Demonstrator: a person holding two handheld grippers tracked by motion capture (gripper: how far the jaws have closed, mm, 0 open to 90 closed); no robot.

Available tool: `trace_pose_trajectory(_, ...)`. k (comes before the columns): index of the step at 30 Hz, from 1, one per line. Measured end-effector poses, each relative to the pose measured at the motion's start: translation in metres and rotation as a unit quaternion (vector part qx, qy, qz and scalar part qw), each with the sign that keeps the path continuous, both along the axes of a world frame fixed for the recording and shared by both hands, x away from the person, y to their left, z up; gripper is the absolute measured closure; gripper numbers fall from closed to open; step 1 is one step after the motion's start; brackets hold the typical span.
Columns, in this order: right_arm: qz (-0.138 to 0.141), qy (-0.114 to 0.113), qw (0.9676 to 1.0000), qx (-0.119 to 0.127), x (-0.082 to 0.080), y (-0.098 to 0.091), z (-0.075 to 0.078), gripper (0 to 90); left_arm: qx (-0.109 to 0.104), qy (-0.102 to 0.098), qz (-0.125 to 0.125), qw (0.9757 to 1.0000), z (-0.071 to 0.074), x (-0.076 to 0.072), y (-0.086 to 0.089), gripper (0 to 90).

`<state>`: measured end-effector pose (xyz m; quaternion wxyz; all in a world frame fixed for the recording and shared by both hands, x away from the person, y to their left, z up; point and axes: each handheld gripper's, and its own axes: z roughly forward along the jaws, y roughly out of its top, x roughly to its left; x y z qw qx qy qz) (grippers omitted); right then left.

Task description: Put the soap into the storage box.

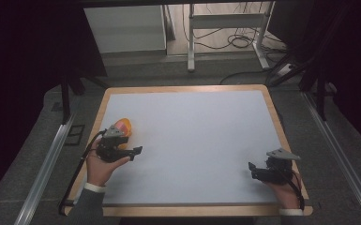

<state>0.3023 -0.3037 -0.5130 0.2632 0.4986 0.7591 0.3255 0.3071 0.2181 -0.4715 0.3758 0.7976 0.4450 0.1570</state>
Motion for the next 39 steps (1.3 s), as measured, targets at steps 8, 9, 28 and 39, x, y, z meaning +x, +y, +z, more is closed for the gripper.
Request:
trace_pose_trajectory(8,0.001,0.0,1.0,-0.003,0.0,0.001,-0.001,6.8,-0.002,0.003,0.011,0.9999,-0.022,-0.014,0.0,28.8)
trace_pose_trajectory(9,0.001,0.0,1.0,-0.003,0.0,0.001,-0.001,6.8,-0.003,0.005,0.012,0.9999,-0.025,-0.016,0.0,28.8)
trace_pose_trajectory(28,0.0,0.0,1.0,-0.006,0.001,0.001,-0.001,6.8,-0.031,0.033,0.026,0.9986,-0.052,-0.026,0.016,27.1)
trace_pose_trajectory(39,0.001,-0.005,1.0,-0.009,0.0,0.003,0.0,6.8,-0.043,0.032,0.029,0.9981,-0.049,-0.028,0.018,26.6)
